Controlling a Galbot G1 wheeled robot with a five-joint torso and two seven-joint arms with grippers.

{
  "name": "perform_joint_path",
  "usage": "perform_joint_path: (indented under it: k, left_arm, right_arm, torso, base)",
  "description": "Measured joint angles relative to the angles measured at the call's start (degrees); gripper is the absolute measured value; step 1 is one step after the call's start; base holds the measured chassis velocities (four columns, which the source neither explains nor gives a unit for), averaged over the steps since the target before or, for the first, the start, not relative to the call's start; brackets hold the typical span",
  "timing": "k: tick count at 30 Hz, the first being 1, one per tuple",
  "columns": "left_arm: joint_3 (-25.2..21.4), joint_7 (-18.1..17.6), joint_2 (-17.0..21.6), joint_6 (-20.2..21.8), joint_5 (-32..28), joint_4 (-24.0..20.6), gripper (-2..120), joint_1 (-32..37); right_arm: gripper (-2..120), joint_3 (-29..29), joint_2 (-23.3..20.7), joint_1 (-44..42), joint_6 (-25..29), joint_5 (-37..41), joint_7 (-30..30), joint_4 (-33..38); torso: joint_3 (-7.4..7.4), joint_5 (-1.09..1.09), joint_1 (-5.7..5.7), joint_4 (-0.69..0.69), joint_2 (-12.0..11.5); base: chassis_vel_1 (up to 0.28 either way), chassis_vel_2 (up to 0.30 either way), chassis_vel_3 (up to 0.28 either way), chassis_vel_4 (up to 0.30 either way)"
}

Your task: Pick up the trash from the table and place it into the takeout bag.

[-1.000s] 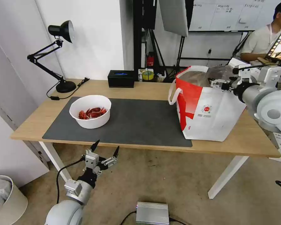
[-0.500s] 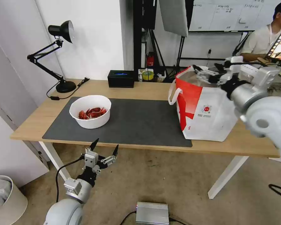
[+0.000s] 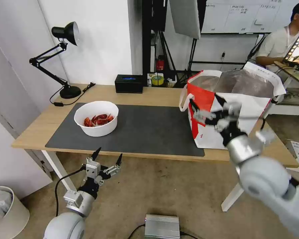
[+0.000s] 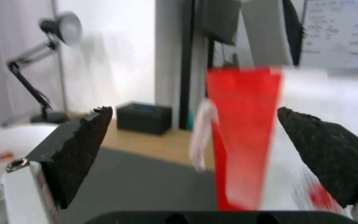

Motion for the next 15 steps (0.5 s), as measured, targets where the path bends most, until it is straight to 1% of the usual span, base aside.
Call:
perform_joint_path:
  k: [3, 4, 7, 8, 11, 15]
  left_arm:
    - [0.3, 0.0, -0.3, 0.0, 0.1, 0.1, 100, 0.1]
    - [0.3, 0.0, -0.3, 0.0, 0.1, 0.1, 100, 0.1]
    - [0.5, 0.0, -0.5, -0.1, 0.3, 0.2, 100, 0.4]
    - [0.5, 0.0, -0.5, -0.1, 0.3, 0.2, 100, 0.4]
    - [0.6, 0.1, -0.5, -0.2, 0.4, 0.2, 100, 0.4]
    - [0.6, 0.1, -0.5, -0.3, 0.4, 0.3, 100, 0.4]
  right_arm:
    - [100, 2.4, 2.3, -6.6, 1.5, -4.0, 0.4, -0.4]
    - [100, 2.4, 2.3, -6.6, 1.5, -4.0, 0.4, -0.4]
    - [100, 3.2, 5.0, -11.6, 3.1, -7.6, 0.4, -1.3]
    - [100, 3.2, 5.0, -11.6, 3.1, -7.6, 0.4, -1.3]
    - [100, 3.1, 7.2, -14.8, 3.7, -10.5, 0.9, -2.4]
    - [100, 2.9, 8.5, -16.8, 3.7, -11.7, 1.2, -2.8]
  torso:
    - [0.0, 0.0, 0.0, 0.01, 0.0]
    - [0.0, 0.0, 0.0, 0.01, 0.0]
    - [0.0, 0.01, 0.0, 0.0, 0.0]
    - [0.0, 0.01, 0.0, 0.0, 0.0]
    - [0.0, 0.0, 0.0, 0.01, 0.0]
    - [0.0, 0.0, 0.0, 0.01, 0.0]
  base:
    - [0.0, 0.0, 0.0, 0.0]
    - [0.0, 0.0, 0.0, 0.0]
    - [0.0, 0.0, 0.0, 0.0]
    - [0.0, 0.0, 0.0, 0.0]
    - [0.0, 0.0, 0.0, 0.0]
    - [0.0, 0.0, 0.0, 0.0]
